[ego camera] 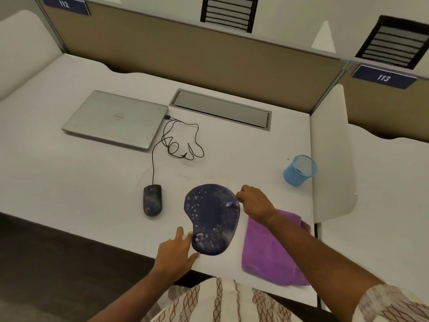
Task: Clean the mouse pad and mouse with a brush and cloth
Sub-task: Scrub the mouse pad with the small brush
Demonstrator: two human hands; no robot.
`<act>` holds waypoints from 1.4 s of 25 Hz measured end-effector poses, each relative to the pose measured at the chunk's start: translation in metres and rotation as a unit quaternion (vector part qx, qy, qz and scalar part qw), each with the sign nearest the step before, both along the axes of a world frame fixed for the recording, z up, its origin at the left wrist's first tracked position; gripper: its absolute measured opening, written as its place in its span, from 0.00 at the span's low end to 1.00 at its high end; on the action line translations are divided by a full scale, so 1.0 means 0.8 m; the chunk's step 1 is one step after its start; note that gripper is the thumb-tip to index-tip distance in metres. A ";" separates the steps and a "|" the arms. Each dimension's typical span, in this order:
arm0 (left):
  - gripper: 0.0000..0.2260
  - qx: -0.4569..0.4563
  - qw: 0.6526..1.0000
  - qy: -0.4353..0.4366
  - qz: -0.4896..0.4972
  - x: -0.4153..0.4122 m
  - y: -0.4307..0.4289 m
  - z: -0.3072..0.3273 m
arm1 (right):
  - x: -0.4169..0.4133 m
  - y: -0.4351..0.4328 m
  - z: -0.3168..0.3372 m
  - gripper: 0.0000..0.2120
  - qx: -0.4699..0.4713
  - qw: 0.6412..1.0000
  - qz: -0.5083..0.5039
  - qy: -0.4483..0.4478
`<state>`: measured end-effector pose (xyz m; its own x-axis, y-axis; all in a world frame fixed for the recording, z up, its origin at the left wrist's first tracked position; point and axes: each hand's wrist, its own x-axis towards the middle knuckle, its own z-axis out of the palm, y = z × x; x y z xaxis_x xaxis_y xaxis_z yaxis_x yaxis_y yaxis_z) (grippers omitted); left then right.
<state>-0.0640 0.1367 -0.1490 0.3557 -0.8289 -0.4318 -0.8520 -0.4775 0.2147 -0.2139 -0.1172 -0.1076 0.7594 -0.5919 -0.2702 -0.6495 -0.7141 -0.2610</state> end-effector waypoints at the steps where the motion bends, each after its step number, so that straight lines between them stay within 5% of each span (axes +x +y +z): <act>1: 0.29 0.001 1.000 0.000 -0.012 0.004 0.000 -0.001 | -0.005 -0.002 -0.002 0.11 -0.006 1.000 -0.004 0.014; 4: 0.29 0.006 0.999 0.004 -0.042 0.015 -0.001 -0.001 | -0.014 -0.010 -0.003 0.11 -0.007 0.998 -0.054 0.016; 11: 0.29 0.005 0.999 0.010 -0.049 0.019 -0.005 0.006 | 0.038 0.007 0.007 0.04 0.094 0.963 -0.186 -0.169; 16: 0.30 0.009 1.000 0.004 -0.010 0.004 -0.003 0.005 | 0.045 0.001 -0.009 0.06 0.161 0.952 -0.210 -0.155; 35: 0.27 0.009 0.998 0.026 0.064 -0.006 -0.009 0.002 | 0.057 0.005 -0.023 0.08 0.128 0.953 -0.216 -0.169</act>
